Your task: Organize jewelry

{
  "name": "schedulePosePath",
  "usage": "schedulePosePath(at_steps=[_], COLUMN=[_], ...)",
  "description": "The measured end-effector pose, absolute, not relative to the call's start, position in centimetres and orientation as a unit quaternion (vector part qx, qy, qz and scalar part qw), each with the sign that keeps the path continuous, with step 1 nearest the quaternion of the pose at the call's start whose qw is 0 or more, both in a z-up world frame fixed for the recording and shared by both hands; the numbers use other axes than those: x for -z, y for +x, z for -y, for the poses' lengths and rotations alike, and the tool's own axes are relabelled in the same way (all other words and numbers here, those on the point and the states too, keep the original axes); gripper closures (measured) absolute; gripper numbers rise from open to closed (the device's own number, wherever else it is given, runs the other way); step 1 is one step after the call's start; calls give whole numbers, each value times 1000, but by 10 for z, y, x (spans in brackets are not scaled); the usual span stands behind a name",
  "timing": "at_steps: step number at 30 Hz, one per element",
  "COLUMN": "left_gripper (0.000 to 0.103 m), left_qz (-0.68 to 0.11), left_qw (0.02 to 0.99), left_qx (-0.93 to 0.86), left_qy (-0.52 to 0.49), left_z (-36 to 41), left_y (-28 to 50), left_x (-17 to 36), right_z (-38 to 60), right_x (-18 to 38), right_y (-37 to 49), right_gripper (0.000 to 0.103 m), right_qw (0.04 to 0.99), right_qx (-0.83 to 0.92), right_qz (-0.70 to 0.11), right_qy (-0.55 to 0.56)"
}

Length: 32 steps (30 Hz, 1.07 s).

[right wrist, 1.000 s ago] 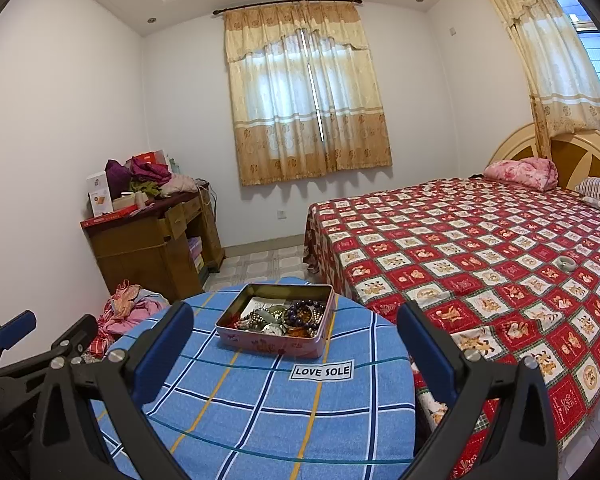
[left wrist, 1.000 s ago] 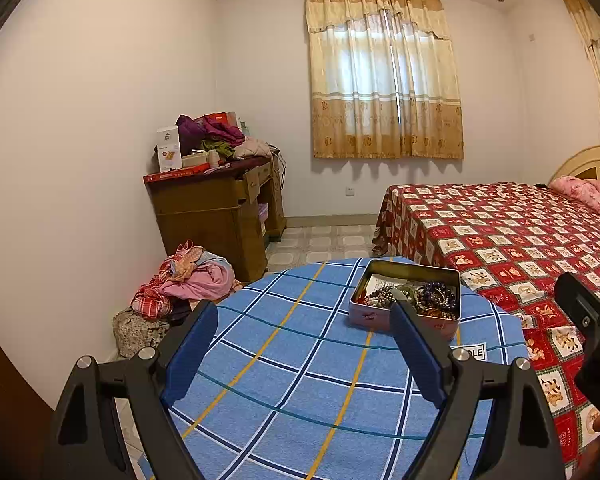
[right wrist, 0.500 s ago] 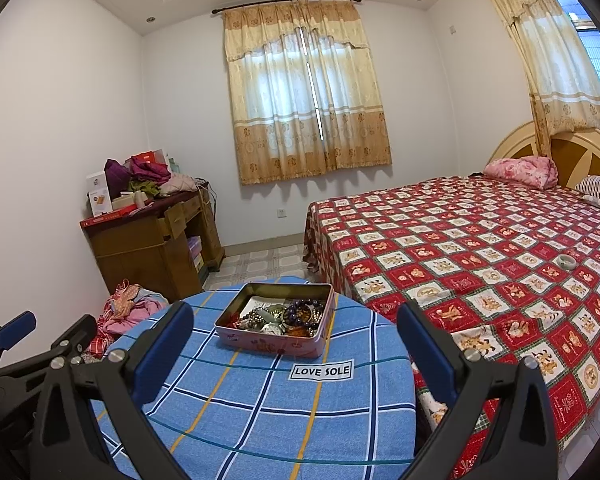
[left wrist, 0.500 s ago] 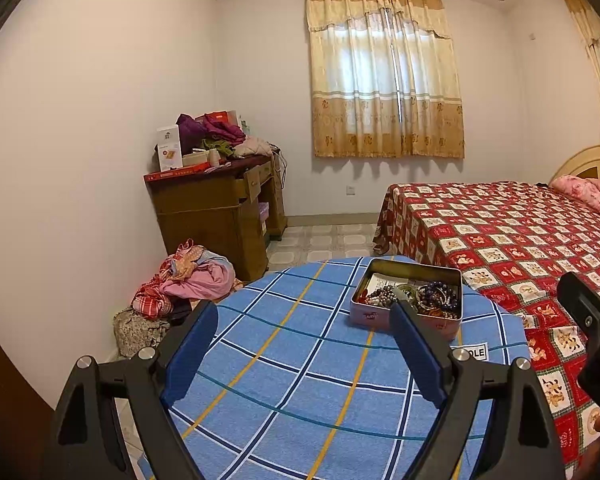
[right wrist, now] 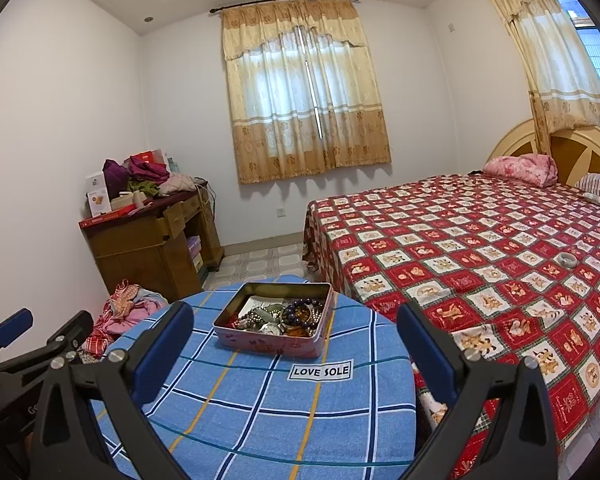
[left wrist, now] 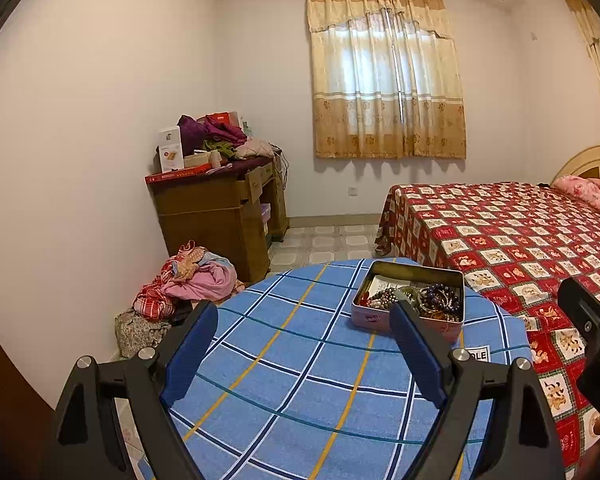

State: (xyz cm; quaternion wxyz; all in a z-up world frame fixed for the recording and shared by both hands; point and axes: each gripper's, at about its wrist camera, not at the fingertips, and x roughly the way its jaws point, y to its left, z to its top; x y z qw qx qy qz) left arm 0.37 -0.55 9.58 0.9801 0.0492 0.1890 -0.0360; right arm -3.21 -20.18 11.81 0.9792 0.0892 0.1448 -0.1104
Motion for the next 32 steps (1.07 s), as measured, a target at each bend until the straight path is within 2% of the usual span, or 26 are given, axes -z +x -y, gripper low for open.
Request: schedulePosePath(at_steps=[21,32], left_gripper=[15,15], left_qz=[-178,-236], left_qw=[982,969], left_qx=[22,29], left_qy=[61,60], left_z=[12,13], left_y=[9,34], left_x=[-97,-79], right_z=[206,212], right_x=[-110,-99], right_y=[-29,-23], right_gripper=[0,0], right_qw=[978,974], right_qx=[112,120], right_qz=[-149,-167], right_qy=[94,99])
